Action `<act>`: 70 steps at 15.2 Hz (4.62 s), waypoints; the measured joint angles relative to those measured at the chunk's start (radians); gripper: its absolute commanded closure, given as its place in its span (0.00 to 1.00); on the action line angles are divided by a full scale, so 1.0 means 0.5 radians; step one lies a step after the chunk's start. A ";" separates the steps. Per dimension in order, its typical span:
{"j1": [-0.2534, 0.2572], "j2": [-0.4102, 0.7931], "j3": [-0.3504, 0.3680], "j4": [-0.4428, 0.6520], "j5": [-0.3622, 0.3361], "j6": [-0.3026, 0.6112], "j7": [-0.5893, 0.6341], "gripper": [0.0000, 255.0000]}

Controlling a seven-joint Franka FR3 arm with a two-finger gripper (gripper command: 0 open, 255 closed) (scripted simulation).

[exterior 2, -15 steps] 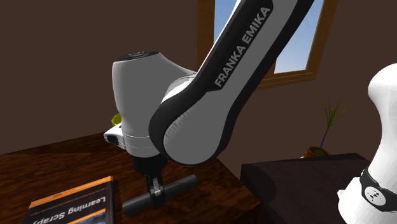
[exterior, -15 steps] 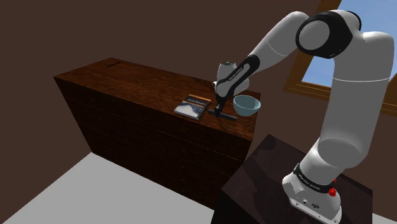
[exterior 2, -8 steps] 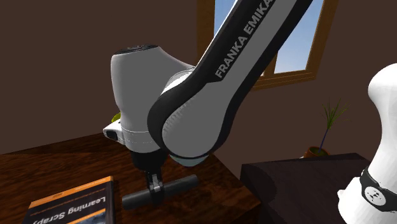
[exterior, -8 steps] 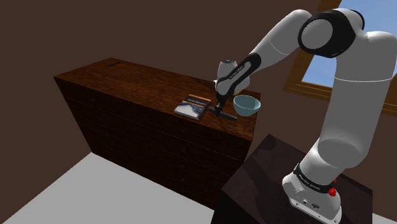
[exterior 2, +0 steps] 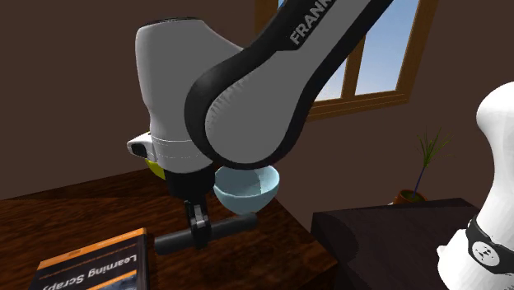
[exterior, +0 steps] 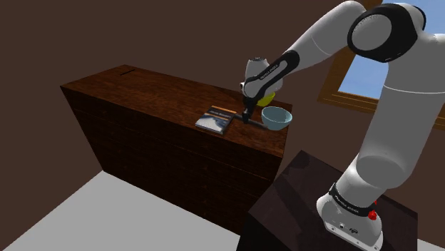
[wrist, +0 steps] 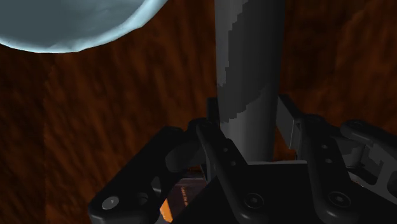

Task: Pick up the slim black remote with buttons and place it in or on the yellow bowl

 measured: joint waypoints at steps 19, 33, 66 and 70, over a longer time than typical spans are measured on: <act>0.009 -0.325 0.001 0.153 -0.006 -0.478 -0.018 1.00; -0.233 0.074 -0.144 0.793 0.122 -0.699 -0.471 1.00; -0.722 1.344 -0.155 2.485 0.347 -1.110 -0.929 1.00; -0.722 1.344 -0.154 2.484 0.347 -1.110 -0.929 0.00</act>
